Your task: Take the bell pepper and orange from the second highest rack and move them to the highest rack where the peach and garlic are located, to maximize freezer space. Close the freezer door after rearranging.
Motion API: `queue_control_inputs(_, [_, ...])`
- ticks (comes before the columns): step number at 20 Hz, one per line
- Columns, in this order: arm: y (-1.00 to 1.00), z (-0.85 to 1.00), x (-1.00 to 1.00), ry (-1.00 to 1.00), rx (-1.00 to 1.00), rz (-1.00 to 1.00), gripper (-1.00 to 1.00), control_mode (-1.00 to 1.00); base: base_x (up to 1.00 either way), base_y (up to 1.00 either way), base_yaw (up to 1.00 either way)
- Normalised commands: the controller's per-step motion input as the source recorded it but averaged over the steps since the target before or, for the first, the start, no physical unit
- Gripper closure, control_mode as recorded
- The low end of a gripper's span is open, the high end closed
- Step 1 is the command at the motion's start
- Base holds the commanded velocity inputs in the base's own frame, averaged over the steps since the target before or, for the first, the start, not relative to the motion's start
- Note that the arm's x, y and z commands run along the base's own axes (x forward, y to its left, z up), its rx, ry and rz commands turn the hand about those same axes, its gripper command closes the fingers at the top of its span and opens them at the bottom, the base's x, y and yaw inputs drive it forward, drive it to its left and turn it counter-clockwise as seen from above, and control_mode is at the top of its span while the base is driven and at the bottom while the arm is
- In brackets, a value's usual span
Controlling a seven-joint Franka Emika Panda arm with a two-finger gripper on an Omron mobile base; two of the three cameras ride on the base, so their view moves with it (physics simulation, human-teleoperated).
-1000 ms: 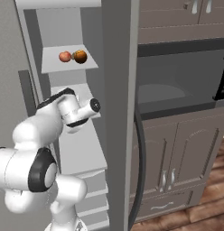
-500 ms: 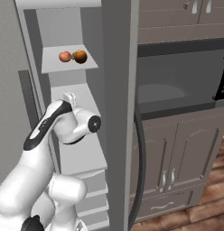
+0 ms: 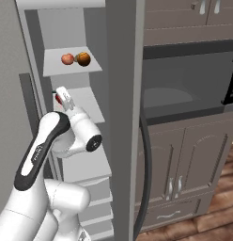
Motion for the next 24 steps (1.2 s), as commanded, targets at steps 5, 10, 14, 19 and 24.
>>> queue_control_inputs(5, [-0.17, 0.98, 0.01, -0.22, 0.00, 0.00, 1.00, -1.00, 0.00, 0.00, 0.00])
queue_control_inputs(10, [-0.01, 0.74, 0.31, -0.02, 0.00, 0.00, 1.00, -1.00, 0.00, 0.00, 0.00])
queue_control_inputs(14, [0.00, 0.45, 0.43, 0.13, 0.01, 0.02, 1.00, -1.00, 0.00, 0.00, 0.00])
queue_control_inputs(19, [0.04, 0.17, 0.65, 0.42, 0.01, 0.10, 1.00, -1.00, 0.00, 0.00, 0.00])
queue_control_inputs(24, [0.14, 0.00, 0.64, 0.50, 0.00, 0.10, 1.00, -1.00, 0.00, 0.00, 0.00])
